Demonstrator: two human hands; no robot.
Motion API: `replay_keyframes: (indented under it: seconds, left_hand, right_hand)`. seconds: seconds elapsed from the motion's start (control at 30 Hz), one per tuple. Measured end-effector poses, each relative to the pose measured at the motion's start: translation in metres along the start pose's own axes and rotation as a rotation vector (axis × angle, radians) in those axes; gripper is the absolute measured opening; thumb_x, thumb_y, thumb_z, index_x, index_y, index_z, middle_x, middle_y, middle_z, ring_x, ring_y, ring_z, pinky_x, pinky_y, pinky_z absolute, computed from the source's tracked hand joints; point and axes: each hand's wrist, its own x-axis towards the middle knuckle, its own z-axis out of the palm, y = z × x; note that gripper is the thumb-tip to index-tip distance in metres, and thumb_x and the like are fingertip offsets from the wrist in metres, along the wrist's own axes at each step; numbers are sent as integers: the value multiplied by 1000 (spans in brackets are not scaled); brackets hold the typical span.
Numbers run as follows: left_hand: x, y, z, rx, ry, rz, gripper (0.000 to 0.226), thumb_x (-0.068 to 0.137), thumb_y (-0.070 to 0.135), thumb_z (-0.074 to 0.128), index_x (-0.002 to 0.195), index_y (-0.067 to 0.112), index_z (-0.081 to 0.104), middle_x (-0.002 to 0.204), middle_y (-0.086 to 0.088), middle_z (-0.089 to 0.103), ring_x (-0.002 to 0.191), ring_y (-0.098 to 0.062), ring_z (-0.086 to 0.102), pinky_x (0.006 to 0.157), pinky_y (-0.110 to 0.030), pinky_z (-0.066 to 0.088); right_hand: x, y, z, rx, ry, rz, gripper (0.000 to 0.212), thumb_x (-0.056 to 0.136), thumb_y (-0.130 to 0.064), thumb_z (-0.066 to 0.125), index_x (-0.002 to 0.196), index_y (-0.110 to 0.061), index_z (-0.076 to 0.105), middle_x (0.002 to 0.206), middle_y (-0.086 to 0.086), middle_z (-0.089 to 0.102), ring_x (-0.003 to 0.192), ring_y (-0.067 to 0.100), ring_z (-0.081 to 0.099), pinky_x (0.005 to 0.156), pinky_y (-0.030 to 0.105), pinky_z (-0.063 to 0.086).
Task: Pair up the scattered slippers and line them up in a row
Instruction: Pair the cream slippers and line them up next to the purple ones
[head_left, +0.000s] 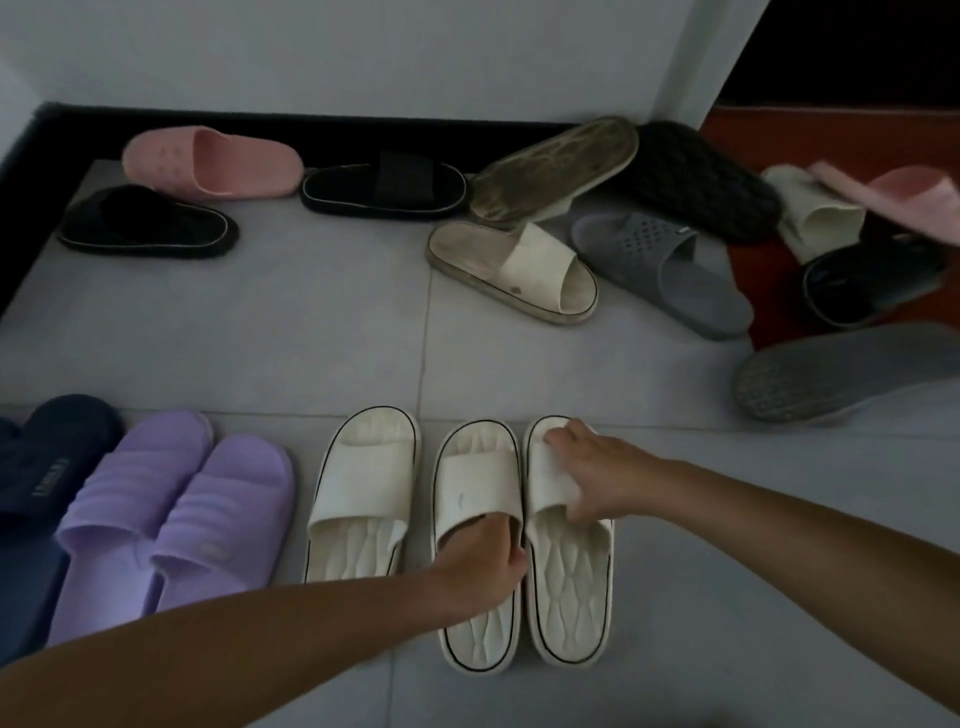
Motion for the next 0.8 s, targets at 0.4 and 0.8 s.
replay_keyframes:
  seconds: [0.4,0.8]
  left_hand:
    - [2,-3,-1,-3,8,16,27,91,41,47,76,18,45,77,0,58,73,-19,57,63,-27,41]
    - [-3,-16,-9,110,8,82,35,91,50,43,92,15,50,90,-2,61,83,-22,58,69,-32,46]
  right_hand:
    - [5,-6,4,-9,8,-25,71,65,-29,70,124,-12,34,119,7,39,96,30,56,79,44,52]
    - [-24,23,53,212,31,214,100,73,-42,66,145,-17,0,113,10,61,98,32,61,77,35,50]
